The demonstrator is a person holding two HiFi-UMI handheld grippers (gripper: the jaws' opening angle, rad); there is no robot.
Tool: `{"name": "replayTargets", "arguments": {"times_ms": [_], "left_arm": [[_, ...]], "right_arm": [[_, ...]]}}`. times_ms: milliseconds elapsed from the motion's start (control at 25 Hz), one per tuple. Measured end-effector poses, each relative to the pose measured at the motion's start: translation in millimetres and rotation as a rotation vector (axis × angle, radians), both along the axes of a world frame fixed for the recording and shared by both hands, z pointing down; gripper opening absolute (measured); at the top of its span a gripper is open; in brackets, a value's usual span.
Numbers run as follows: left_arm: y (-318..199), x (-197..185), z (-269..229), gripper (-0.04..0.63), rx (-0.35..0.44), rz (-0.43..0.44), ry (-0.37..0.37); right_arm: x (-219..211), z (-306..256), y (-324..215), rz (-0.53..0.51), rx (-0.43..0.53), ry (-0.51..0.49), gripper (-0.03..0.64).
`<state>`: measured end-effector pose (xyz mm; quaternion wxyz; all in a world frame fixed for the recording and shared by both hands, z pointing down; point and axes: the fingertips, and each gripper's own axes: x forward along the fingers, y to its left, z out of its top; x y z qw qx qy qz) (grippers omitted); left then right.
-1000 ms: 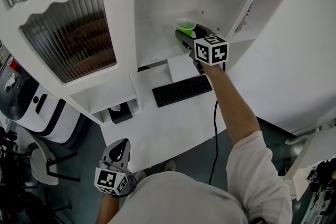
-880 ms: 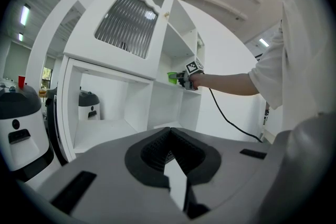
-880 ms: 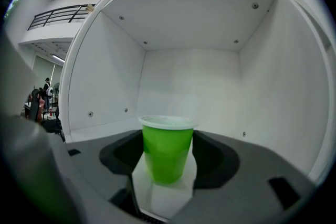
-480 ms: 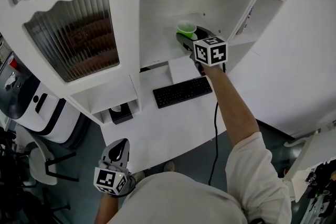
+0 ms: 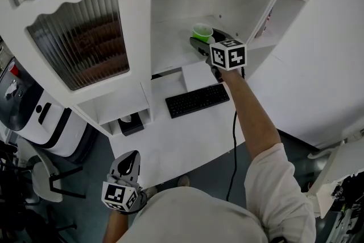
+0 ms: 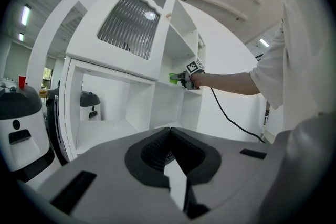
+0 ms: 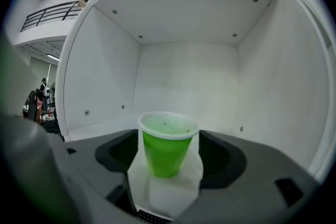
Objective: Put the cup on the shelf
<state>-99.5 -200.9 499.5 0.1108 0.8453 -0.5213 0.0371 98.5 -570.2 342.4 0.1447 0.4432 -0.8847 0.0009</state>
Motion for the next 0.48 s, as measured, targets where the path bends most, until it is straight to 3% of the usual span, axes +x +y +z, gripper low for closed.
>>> {"name": "replayTargets", "arguments": {"times_ms": [480], "left_arm": [[2.4,1.7,-1.6,0.000,0.007,0.011,-0.001]], "right_arm": [[8.6,-4.9,7.8,0.016,0.012,-0.016,0.371]]}}
